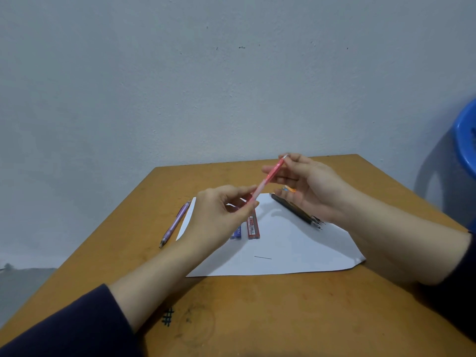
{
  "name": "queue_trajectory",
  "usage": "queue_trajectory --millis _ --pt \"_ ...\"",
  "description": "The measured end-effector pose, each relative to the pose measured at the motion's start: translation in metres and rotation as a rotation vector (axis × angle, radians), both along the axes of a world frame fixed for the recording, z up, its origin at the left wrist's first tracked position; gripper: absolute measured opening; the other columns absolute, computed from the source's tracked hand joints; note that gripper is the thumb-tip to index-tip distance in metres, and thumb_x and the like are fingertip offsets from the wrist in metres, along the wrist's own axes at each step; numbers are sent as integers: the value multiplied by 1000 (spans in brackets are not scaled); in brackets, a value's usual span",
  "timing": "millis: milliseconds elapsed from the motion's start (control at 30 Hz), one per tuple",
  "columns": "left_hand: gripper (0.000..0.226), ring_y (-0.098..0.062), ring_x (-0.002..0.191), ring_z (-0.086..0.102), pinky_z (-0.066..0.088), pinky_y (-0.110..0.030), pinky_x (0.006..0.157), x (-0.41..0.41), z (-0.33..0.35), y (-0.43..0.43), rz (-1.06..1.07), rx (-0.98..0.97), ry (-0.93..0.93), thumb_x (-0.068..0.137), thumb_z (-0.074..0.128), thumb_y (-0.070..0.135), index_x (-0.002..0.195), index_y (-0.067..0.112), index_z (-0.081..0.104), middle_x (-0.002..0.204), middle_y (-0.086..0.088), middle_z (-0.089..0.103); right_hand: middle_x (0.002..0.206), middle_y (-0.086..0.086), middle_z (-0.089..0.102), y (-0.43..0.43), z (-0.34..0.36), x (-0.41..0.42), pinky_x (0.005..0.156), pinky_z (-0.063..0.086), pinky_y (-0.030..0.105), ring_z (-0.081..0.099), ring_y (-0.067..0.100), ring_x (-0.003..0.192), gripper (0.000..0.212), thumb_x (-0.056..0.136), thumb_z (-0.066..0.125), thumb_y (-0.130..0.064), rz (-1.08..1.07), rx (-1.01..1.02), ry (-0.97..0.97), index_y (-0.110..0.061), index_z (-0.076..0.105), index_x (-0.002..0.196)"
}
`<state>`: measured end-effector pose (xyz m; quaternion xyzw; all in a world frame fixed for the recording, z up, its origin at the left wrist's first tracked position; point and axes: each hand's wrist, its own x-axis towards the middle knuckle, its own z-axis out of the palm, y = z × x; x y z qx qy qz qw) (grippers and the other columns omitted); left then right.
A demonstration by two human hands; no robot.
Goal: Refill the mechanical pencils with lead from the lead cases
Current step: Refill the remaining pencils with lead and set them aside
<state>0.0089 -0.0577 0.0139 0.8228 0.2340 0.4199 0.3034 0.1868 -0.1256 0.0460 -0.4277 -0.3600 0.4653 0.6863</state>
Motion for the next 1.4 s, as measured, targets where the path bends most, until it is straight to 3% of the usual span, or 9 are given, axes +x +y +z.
queue_trajectory --millis 167,267,367,433,567,767,1100,1400 --pt "14 -16 66 70 59 -27 68 1 4 -9 -4 -289 45 81 74 12 95 13 76 74 -4 74 76 10 67 2 -1 -2 65 58 38 69 26 74 16 101 39 -17 72 -1 314 -21 51 91" --pt "13 -16 64 69 55 -29 67 1 5 -17 -46 -442 93 84 72 18 87 7 77 73 -12 73 67 8 53 4 -5 -4 70 56 42 56 22 60 17 101 38 -20 90 7 470 -19 53 93" --pt "36 -27 68 70 58 -28 66 5 7 -22 -131 -777 68 91 61 28 88 -6 72 82 -23 71 60 3 36 2 -4 -6 67 42 35 36 17 53 27 99 38 -33 127 0 564 -14 52 86" --pt "59 -31 69 70 60 -29 65 7 11 -25 -193 -1015 43 98 44 43 91 -10 69 84 -26 70 58 1 28 0 -3 -6 60 34 30 29 15 51 41 97 36 -42 148 -5 567 -12 48 73" --pt "87 -35 70 70 60 -32 64 6 16 -27 -334 -1251 -25 95 22 62 90 -13 67 84 -28 68 53 -1 23 -2 -2 -5 50 30 24 22 15 46 47 94 36 -42 182 32 600 -16 33 55" --pt "100 -41 78 69 60 -35 67 4 18 -29 -476 -1363 110 87 19 72 91 -14 69 91 -33 67 45 -2 19 -3 0 -4 45 24 22 18 14 39 43 88 34 -34 158 91 624 -17 27 49" --pt "104 -41 79 70 60 -37 70 3 20 -30 -583 -1397 153 84 17 76 96 -15 68 94 -33 67 41 -2 16 -4 -2 -3 42 19 21 16 14 34 31 74 35 -21 113 123 616 -17 25 45" --pt "104 -42 83 69 58 -38 75 2 19 -28 -600 -1406 177 83 18 77 98 -14 68 96 -33 66 41 -2 16 -3 -3 -1 40 20 21 16 13 34 35 77 35 -24 97 116 640 -17 25 44"
